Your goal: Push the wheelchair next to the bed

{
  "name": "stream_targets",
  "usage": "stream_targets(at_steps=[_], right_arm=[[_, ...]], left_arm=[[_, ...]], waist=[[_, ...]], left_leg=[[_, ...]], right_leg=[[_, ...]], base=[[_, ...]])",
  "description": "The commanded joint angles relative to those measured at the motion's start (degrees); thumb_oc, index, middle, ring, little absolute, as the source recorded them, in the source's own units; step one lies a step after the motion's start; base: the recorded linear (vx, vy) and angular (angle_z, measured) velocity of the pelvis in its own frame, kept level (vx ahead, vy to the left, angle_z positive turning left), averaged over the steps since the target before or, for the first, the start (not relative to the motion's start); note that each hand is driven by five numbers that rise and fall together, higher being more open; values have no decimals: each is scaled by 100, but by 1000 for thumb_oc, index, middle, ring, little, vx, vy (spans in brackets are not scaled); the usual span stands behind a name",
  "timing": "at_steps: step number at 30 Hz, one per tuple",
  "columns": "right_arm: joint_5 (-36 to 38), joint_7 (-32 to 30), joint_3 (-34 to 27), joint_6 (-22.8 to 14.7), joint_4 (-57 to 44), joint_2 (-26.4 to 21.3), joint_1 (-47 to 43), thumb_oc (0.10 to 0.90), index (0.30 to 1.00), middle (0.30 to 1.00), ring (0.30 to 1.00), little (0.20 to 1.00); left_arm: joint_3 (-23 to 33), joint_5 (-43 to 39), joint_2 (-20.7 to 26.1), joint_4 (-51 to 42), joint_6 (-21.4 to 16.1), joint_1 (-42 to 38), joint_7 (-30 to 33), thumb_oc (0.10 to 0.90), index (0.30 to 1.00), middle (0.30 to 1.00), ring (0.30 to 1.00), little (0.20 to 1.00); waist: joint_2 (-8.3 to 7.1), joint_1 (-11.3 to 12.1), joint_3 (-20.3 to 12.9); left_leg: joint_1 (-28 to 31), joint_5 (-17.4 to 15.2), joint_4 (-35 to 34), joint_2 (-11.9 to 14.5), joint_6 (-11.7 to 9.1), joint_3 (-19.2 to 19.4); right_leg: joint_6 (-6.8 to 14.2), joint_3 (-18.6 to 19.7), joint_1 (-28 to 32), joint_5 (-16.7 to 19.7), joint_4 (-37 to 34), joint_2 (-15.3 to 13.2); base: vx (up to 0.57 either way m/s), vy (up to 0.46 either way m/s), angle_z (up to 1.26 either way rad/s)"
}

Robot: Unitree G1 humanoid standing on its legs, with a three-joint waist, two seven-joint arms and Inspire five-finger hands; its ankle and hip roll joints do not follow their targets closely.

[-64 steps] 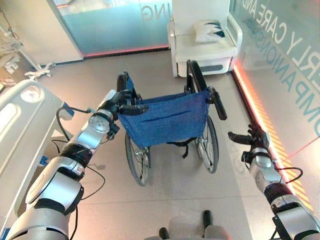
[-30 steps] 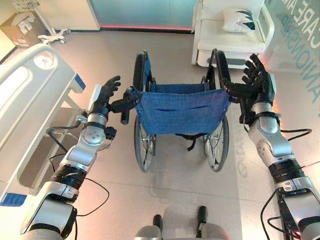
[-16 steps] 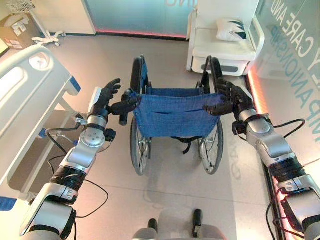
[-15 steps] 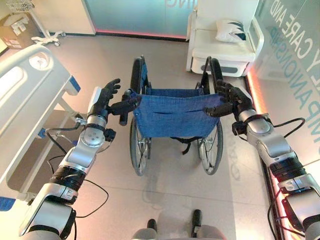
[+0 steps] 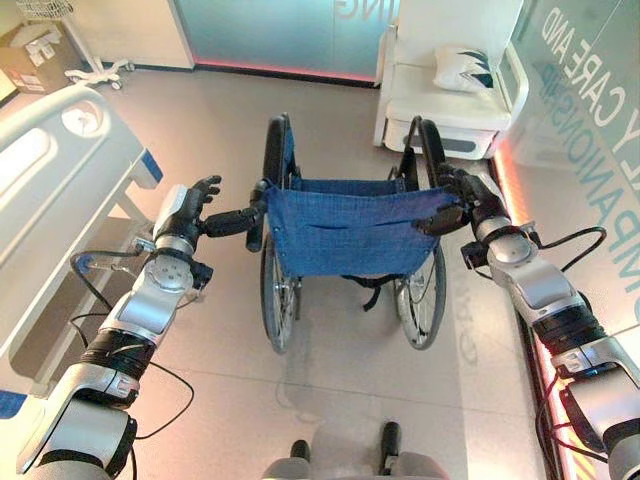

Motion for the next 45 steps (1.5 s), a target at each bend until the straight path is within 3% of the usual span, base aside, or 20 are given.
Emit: stream_targets(at_steps=[1, 7, 10, 13, 18, 25, 36, 45], right_arm=[[-1000, -1189, -385, -796, -321, -668, -541, 800, 900, 900, 900, 900], [-1403, -1520, -525, -989, -730, -613, -535, 800, 900, 900, 900, 900], [-1676, -1493, -582, -812, -913, -639, -424, 800, 900, 900, 900, 900], [-1743, -1431, -602, -566, -900, -684, -341, 800, 900, 900, 900, 900], [-1624, -700, -482, 100, -637, -857, -245, 800, 900, 900, 900, 900], [-1136, -34, -60, 370, 132, -877, -369, 800, 900, 900, 900, 900], [-624, -207, 534, 423, 1195, -565, -1008, 800, 900, 900, 900, 900], [-619, -163, 941, 695, 2107, -258, -1635, 800, 900, 900, 900, 900]], left_arm=[[-263, 351, 95, 705, 138, -489, -180, 800, 900, 900, 900, 900], [-324, 264, -169, 833, -28, -444, -28, 800, 900, 900, 900, 900], [-242, 265, -264, 798, -323, -420, 294, 800, 900, 900, 900, 900], [-188, 330, -247, 710, -349, -434, 374, 800, 900, 900, 900, 900], [-177, 343, -107, 592, -239, -566, 275, 800, 900, 900, 900, 900], [-362, 391, -49, 600, -39, -800, 88, 800, 900, 900, 900, 900], [-831, 765, -236, 1227, 477, -1137, -60, 800, 900, 900, 900, 900], [-1054, 957, -633, 1946, 625, -1367, -137, 800, 900, 900, 900, 900]], waist=[[113, -201, -305], [134, -271, -307], [130, -322, -282], [114, -335, -265], [77, -367, -245], [49, -338, -189], [54, -229, -131], [54, -157, -197]], left_leg=[[-257, 15, 64, -356, 166, -92], [-259, 8, 68, -359, 171, -49], [-270, 4, 79, -358, 166, -2], [-277, 1, 84, -350, 156, 24], [-304, 15, 92, -331, 130, 74], [-325, 27, 103, -316, 127, 85], [-355, 29, 101, -339, 123, 32], [-349, 30, 98, -372, 124, -8]], right_leg=[[-114, -23, 493, -437, 35, 239], [-94, 40, 461, -430, 38, 245], [-86, 87, 431, -423, 40, 250], [-78, 99, 415, -416, 39, 250], [-64, 83, 379, -402, 46, 237], [-80, 45, 359, -384, 61, 225], [-96, -26, 357, -375, 63, 213], [-106, -36, 382, -373, 49, 218]], base=[[0, 0, 0], [0, 3, -1], [-6, 18, -6], [-20, 0, -9], [-21, -8, -3], [-3, -2, -1], [0, 0, 0], [0, 0, 0]])
